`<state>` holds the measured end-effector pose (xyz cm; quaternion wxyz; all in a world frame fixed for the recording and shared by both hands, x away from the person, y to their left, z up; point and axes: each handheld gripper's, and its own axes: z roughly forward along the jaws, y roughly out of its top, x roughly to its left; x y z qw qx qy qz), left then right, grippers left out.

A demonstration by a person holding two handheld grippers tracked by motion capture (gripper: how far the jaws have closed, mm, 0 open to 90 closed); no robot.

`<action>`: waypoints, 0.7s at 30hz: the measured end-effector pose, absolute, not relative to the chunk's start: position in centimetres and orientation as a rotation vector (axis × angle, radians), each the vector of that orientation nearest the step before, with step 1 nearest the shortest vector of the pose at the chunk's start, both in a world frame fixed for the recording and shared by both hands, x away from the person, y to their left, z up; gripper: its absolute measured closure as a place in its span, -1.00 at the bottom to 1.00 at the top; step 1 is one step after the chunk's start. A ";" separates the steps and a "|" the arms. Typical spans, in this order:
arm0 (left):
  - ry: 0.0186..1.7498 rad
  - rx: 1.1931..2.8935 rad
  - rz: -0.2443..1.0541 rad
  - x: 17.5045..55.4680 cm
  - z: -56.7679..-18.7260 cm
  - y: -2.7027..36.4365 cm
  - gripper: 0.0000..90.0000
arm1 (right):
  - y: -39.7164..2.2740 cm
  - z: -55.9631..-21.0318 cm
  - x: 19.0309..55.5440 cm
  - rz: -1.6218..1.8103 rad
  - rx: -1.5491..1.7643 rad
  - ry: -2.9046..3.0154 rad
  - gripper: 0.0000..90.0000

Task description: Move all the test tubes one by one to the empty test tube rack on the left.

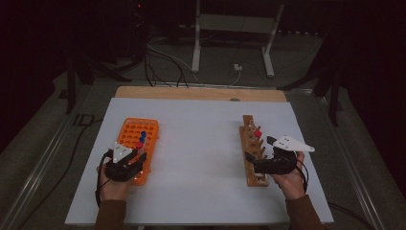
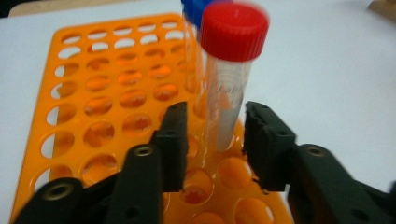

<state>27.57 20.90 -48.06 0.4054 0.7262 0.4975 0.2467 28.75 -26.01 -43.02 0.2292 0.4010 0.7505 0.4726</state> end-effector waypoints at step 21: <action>1.152 1.678 0.663 26.3 -45.3 19.5 -0.96 | -27.0 -44.4 32.5 1.255 1.231 2.081 -0.64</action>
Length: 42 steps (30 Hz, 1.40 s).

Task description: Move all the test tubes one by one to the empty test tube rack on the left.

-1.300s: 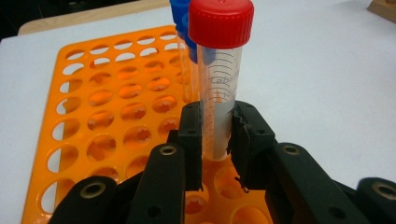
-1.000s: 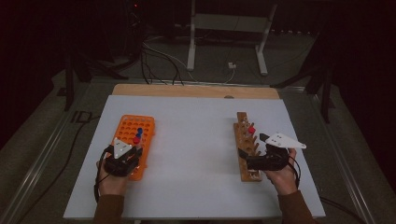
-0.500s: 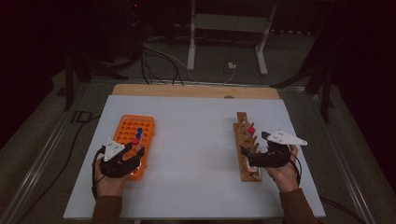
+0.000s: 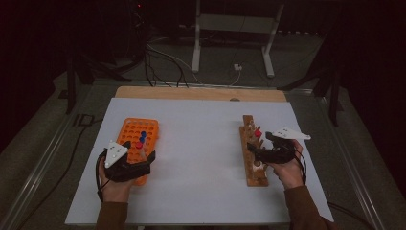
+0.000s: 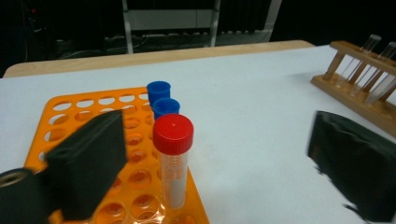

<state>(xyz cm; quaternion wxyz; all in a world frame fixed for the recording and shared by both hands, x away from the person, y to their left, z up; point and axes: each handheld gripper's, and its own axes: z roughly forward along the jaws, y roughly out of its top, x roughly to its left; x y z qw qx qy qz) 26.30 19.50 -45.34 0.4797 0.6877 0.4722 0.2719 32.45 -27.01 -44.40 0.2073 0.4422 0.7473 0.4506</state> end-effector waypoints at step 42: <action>1.069 1.729 0.653 25.9 -44.7 17.7 -0.98 | -26.6 -43.9 33.5 1.196 1.291 1.983 0.67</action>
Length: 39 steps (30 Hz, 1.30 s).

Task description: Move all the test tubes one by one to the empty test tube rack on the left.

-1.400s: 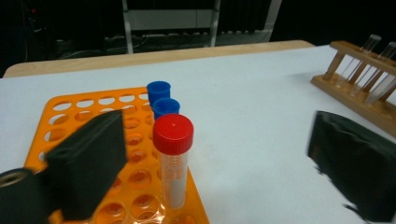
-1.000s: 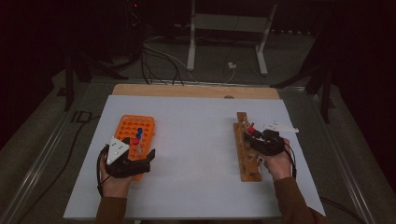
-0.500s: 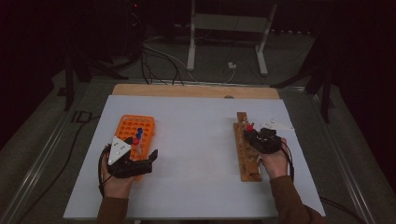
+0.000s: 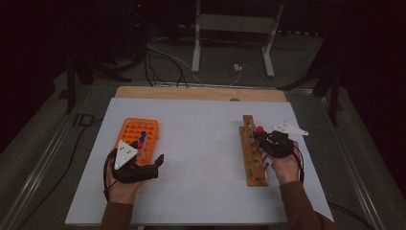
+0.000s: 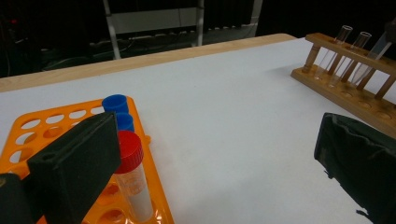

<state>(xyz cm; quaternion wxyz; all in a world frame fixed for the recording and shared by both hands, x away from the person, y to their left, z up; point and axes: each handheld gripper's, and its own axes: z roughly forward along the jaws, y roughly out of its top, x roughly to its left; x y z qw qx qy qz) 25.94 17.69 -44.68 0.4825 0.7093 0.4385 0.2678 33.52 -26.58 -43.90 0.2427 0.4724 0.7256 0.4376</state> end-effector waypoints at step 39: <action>0.993 1.728 0.655 26.9 -42.9 14.8 -0.98 | -24.8 -39.1 31.6 1.335 1.126 1.988 0.67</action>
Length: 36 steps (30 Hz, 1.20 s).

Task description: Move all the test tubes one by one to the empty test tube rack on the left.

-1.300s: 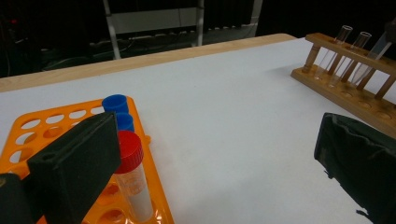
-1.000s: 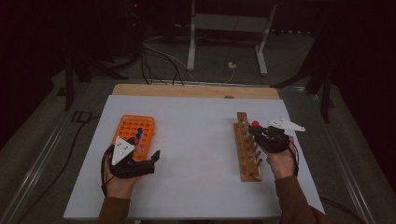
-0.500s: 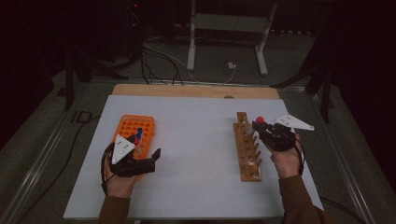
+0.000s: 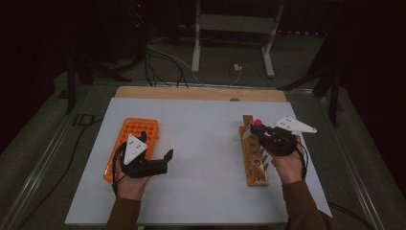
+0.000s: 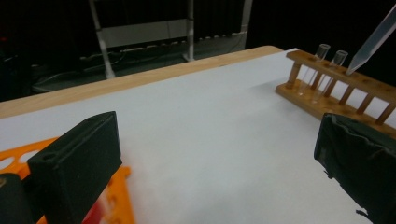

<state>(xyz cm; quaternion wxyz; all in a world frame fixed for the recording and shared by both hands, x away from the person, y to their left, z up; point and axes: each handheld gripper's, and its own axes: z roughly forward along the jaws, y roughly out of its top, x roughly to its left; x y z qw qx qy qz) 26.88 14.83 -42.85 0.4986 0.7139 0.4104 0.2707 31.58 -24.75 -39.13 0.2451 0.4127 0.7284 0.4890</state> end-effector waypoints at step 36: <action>0.796 1.868 0.497 29.2 -44.8 4.7 -0.65 | -17.0 -41.1 30.4 1.421 0.965 2.248 0.67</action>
